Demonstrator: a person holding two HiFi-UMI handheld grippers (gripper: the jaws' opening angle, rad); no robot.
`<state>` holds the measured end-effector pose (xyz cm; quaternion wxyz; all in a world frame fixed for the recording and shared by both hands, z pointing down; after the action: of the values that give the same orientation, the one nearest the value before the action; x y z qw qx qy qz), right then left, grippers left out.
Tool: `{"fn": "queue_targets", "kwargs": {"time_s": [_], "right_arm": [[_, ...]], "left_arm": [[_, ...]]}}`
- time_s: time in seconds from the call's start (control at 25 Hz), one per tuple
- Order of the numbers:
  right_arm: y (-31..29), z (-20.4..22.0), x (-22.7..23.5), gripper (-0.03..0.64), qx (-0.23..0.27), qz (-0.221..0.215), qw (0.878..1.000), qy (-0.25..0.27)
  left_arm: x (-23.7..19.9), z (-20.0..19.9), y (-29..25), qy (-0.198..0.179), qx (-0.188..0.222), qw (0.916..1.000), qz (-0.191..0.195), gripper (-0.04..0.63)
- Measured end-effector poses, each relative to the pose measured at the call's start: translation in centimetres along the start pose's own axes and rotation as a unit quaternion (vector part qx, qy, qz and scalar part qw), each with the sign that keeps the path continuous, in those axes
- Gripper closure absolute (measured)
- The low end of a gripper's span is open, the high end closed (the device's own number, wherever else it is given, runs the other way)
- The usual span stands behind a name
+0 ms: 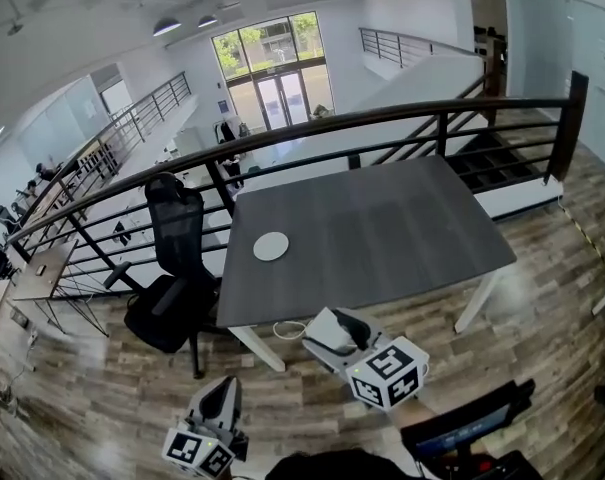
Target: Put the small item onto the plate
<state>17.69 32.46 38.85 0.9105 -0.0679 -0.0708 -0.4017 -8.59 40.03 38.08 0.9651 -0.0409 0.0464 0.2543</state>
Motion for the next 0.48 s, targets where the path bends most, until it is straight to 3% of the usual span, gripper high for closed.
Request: {"fn": "queue_targets", "kwargs": {"time_s": [0.16, 0.48], "right_arm": [[-0.9, -0.3, 1.2, 0.299, -0.003, 0.005, 1.0, 0.0], [-3.9, -1.0, 2.9, 0.299, -0.005, 0.032, 0.999, 0.006]], "left_arm": [[-0.6, -0.2, -1.8, 0.011, 0.013, 0.9998, 0.012, 0.592], [-4.7, 0.1, -5.7, 0.003, -0.002, 0.9995, 0.031, 0.592]]}}
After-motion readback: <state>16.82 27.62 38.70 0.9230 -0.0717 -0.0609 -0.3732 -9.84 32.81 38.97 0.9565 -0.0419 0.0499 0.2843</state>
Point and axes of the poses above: the fingertips, and each gripper's own axes: y backward along the fingers, x to its right, z out of its underside, the point moved 8 cm from there along y, backward along the fingers, and after that the axes turned 8 degrees about -z, right-handed, at the moved point
